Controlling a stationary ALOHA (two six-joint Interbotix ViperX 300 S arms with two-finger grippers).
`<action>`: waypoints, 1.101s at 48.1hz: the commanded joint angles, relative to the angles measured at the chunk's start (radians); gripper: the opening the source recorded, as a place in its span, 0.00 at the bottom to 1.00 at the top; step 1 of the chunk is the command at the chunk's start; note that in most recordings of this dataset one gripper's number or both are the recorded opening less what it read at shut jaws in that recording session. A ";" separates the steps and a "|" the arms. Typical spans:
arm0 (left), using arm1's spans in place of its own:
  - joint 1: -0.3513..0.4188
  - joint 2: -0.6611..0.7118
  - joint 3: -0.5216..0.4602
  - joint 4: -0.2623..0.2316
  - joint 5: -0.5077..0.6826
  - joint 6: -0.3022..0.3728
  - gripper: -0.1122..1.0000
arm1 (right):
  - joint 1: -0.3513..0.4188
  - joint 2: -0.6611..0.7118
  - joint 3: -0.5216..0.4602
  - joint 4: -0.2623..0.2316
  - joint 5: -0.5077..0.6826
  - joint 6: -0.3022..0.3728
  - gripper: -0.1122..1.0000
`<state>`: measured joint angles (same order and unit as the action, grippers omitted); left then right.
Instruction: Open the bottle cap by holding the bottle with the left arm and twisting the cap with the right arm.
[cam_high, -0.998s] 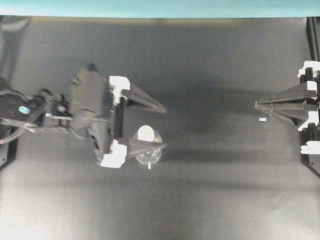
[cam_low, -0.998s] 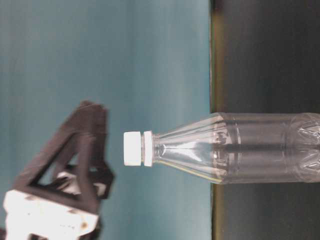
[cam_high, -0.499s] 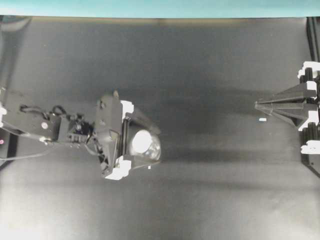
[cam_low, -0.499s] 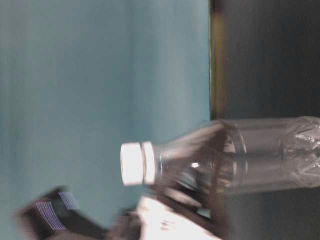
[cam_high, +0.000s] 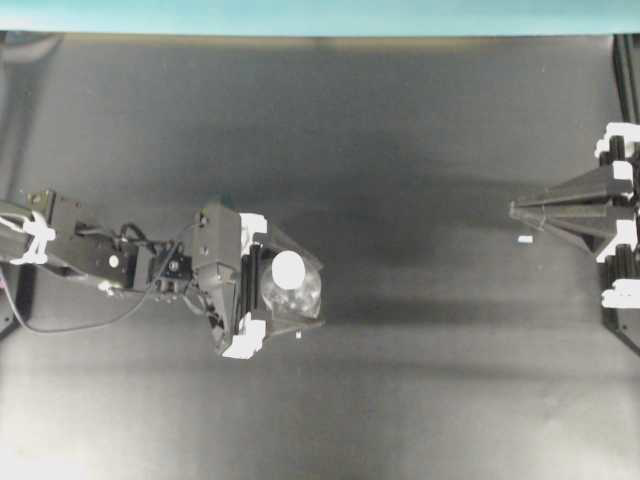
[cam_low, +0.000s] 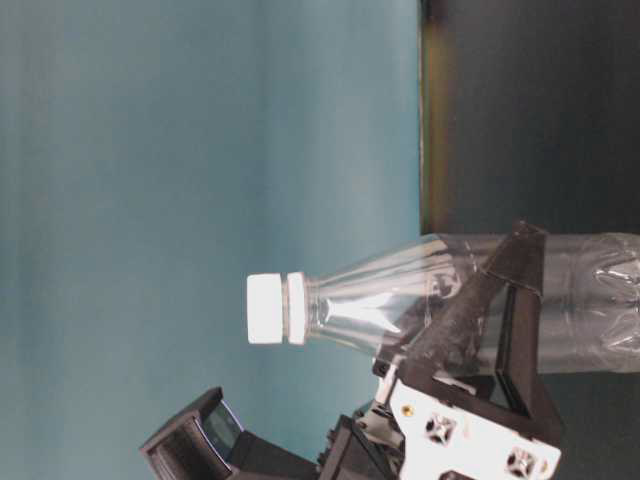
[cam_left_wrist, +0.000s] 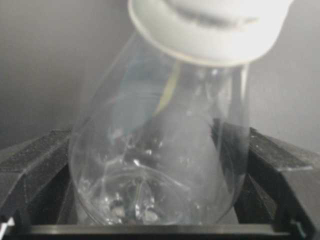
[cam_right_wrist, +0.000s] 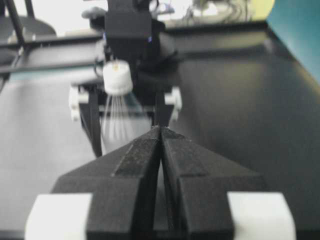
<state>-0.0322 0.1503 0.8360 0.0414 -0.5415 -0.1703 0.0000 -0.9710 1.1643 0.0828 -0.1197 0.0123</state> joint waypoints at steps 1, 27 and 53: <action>-0.003 0.018 0.023 0.005 0.008 -0.002 0.99 | -0.006 0.026 -0.035 0.018 0.058 0.026 0.10; -0.005 0.064 0.032 0.005 -0.048 0.000 0.98 | 0.026 0.133 -0.198 0.028 0.342 0.172 0.38; -0.009 0.066 0.032 0.005 -0.048 0.012 0.85 | 0.018 0.709 -0.976 0.098 1.140 0.472 0.85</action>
<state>-0.0368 0.2132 0.8698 0.0430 -0.5906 -0.1580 0.0368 -0.3237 0.3206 0.1611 0.9342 0.4541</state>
